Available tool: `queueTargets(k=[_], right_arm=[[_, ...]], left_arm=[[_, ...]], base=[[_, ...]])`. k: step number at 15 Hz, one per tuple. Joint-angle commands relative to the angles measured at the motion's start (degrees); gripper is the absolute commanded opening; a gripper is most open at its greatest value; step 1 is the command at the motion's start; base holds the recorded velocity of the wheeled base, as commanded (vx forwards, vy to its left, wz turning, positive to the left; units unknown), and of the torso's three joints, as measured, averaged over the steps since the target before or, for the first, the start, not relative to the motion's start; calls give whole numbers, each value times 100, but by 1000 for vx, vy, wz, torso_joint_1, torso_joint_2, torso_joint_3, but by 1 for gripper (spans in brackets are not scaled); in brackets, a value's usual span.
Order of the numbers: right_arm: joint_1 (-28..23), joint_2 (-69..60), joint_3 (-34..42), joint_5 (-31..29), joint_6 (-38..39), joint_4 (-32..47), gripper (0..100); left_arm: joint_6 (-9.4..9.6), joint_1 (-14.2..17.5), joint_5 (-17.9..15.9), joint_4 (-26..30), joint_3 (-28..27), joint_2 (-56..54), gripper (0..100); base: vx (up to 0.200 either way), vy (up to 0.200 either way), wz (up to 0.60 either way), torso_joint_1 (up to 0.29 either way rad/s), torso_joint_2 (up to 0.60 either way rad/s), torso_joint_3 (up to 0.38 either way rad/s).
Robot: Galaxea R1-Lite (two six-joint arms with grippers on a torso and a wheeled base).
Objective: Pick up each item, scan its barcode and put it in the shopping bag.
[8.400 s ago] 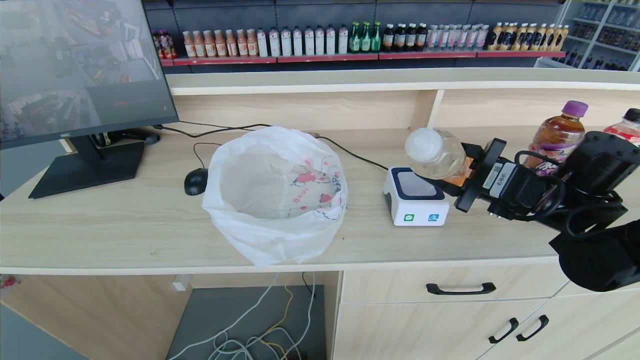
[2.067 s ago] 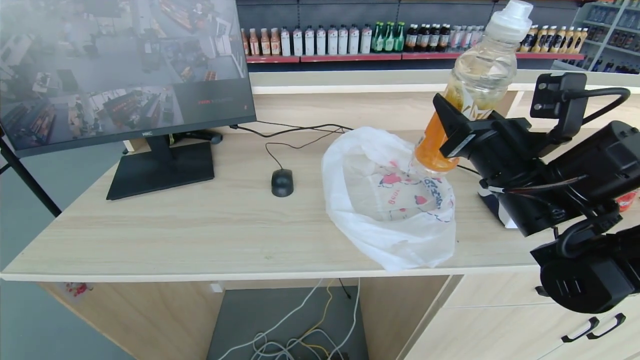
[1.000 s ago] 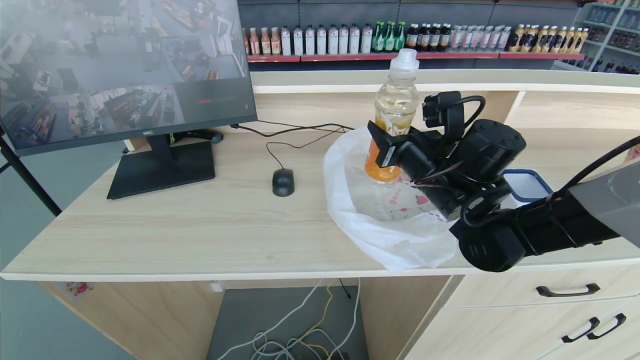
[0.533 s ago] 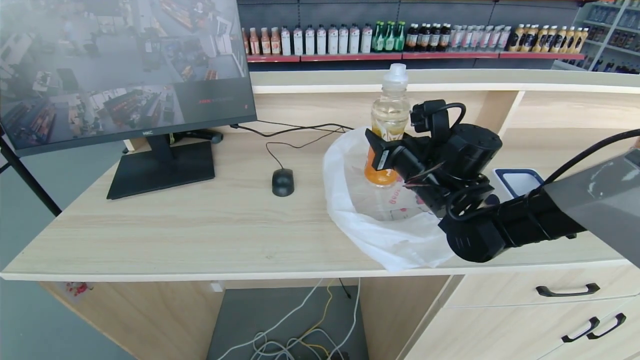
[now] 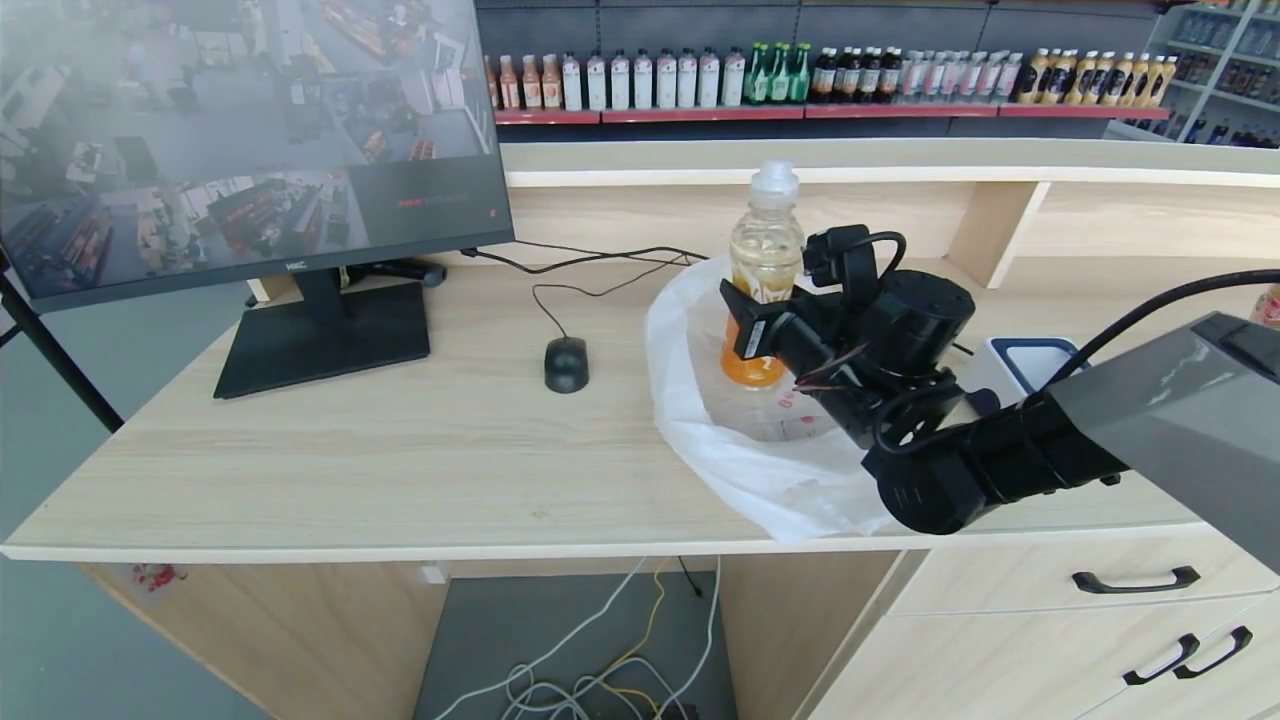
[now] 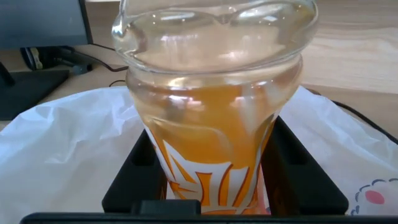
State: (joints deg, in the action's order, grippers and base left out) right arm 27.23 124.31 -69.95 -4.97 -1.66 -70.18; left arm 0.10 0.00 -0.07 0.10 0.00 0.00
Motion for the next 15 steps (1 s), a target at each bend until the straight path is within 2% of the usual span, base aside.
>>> queueTargets(k=[1,15], right_arm=[[1,59,-1,-4,8,-4,0],[10,138,210,-48,104,-101,0]], left_arm=[[-1,0,-1,-1,0,0,100],[-1,0,-1,-1,0,0,100]], base=[[0,0,0,0,0,0],[0,0,0,0,0,0]])
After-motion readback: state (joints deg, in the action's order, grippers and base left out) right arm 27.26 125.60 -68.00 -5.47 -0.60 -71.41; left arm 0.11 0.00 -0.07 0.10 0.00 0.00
